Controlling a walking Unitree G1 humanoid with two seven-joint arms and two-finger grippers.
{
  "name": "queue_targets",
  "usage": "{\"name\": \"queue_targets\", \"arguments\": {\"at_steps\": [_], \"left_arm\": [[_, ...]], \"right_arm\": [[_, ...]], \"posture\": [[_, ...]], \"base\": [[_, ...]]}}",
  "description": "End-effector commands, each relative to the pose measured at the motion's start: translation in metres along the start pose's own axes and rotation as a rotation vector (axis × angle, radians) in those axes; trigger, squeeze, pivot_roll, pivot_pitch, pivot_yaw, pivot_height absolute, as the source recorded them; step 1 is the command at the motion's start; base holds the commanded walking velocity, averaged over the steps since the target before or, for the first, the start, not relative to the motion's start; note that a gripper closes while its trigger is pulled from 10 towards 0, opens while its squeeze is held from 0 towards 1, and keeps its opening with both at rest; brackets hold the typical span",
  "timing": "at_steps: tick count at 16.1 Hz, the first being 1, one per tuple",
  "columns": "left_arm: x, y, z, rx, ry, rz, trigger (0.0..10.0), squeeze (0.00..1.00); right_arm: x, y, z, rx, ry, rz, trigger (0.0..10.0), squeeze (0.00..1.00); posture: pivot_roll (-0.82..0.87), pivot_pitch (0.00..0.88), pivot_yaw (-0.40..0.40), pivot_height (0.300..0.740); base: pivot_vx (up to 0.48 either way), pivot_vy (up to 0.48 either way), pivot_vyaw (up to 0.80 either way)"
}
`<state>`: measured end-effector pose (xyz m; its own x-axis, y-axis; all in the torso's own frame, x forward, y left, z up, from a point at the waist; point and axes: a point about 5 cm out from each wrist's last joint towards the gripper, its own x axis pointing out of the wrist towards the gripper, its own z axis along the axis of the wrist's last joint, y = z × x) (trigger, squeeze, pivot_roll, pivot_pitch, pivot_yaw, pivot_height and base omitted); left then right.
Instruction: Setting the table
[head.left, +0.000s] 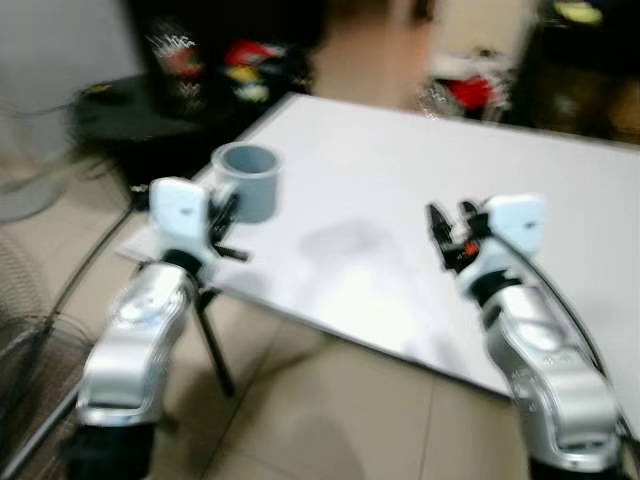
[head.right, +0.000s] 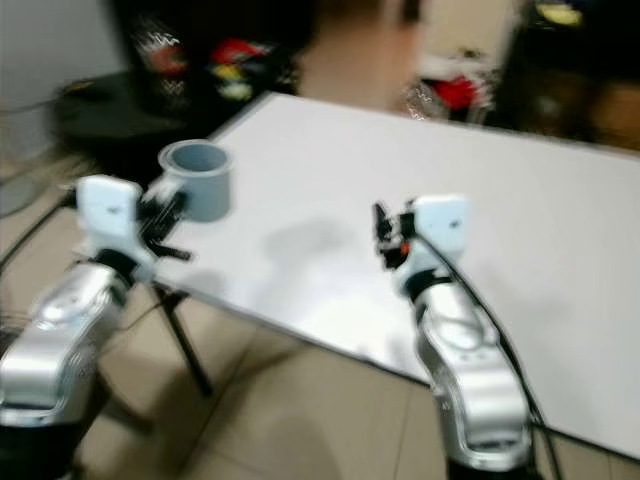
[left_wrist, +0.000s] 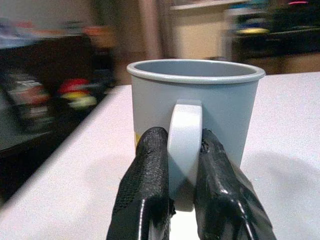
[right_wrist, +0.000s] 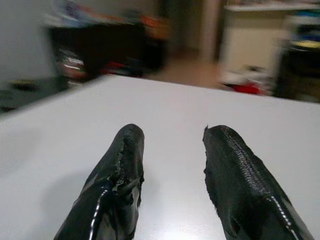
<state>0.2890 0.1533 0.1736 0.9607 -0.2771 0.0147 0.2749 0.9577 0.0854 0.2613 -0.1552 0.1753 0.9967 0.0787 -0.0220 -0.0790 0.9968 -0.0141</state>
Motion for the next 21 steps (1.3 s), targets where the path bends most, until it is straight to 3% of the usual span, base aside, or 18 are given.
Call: {"name": "queue_targets", "arguments": {"at_steps": [1,3,12,15,18,21], "left_arm": [[-0.002,0.006,0.004,0.017,-0.015,0.015,10.0,0.00],[-0.001,0.006,0.003,0.013,-0.015,0.010,10.0,0.00],[-0.002,0.008,-0.001,0.004,-0.009,0.021,10.0,0.00],[0.001,0.003,-0.003,-0.015,-0.002,-0.022,10.0,0.00],[0.009,-0.006,-0.012,-0.018,0.020,-0.128,10.0,0.00],[0.025,-0.004,-0.022,0.001,0.086,-0.147,10.0,0.00]], "right_arm": [[0.000,0.002,0.002,0.004,-0.002,0.006,10.0,0.00],[-0.001,0.002,0.003,-0.003,0.000,0.006,10.0,0.00],[-0.001,0.008,0.002,-0.028,0.026,0.105,10.0,0.00],[-0.002,0.010,0.000,-0.024,0.042,0.138,10.0,0.00],[-0.010,0.005,-0.002,-0.033,0.087,0.288,10.0,0.00],[-0.017,-0.007,0.001,-0.058,0.115,0.399,10.0,0.00]], "posture": [[-0.01,0.000,0.036,0.740],[-0.02,0.000,0.042,0.740],[-0.01,0.000,0.024,0.740],[-0.02,0.000,0.032,0.740],[-0.03,0.000,0.040,0.740],[-0.04,0.000,0.051,0.740]], "base": [[0.382,0.000,-0.80],[0.382,0.000,-0.80],[0.380,0.000,0.00],[0.251,0.000,0.00],[0.000,0.000,0.00],[0.000,0.000,0.00]]}}
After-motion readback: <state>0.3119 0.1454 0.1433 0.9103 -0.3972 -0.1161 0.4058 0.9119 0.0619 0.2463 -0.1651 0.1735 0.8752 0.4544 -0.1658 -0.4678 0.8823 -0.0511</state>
